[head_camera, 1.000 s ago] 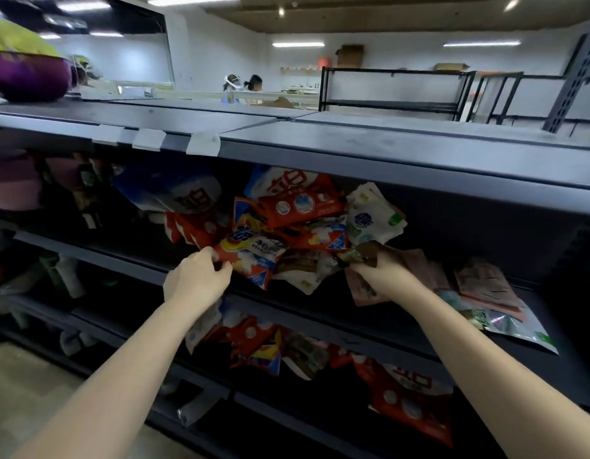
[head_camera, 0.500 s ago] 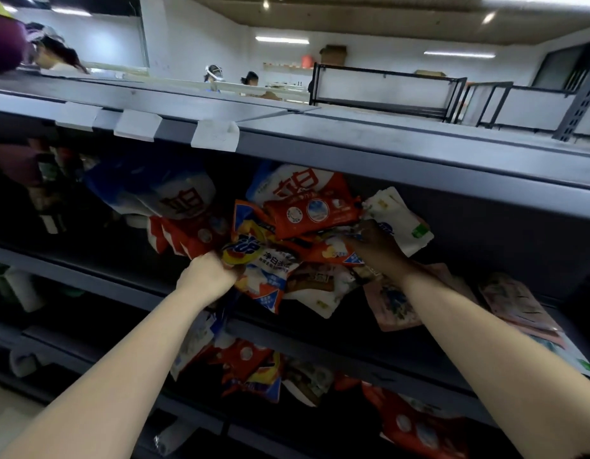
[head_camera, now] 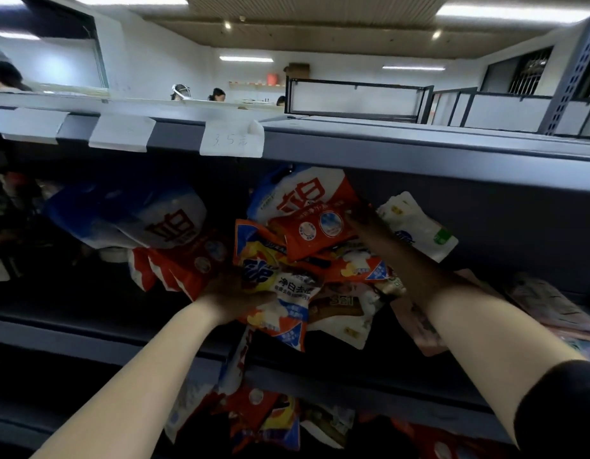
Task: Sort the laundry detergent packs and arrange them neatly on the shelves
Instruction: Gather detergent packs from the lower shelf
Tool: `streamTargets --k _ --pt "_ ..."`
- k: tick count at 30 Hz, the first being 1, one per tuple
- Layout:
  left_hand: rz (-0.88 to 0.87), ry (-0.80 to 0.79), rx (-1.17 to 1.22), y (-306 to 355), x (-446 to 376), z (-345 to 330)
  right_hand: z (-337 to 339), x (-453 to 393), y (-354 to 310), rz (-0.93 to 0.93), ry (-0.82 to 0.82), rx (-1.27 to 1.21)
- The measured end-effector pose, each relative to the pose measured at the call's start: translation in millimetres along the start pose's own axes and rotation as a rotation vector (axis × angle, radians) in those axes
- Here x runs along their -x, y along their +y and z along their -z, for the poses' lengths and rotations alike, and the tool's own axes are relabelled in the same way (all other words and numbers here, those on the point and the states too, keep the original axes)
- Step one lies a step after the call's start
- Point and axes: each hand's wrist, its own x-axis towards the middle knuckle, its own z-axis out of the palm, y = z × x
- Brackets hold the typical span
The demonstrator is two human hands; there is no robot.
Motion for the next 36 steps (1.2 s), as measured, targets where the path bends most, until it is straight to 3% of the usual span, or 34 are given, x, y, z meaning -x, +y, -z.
streamTargets --k 6,11,15,19,25,27,32,36 --pt "-0.06 -0.102 0.139 -9 -14 7 -9 -8 2 -0.122 -0.054 -0.298" --pt "-0.019 -0.203 0.364 -1 -17 9 -14 6 -3 -0.194 -0.131 -0.346" --pt "0.013 -0.075 0.51 11 -17 6 -5 23 -11 -0.203 -0.107 -0.42" --pt "0.07 -0.081 0.542 17 -16 6 -2 46 -13 -0.246 0.007 -0.466" --pt "0.266 0.291 0.236 34 -20 -3 -1 78 -25 -0.237 0.172 -0.517" --pt "0.301 0.347 0.265 40 -14 -5 4 88 -24 -0.206 0.244 -0.515" --pt "0.159 0.493 0.165 51 22 -9 22 120 -12 -0.206 0.435 -0.566" --pt "0.036 0.745 0.076 73 55 -15 44 151 1 -0.287 0.598 -0.527"
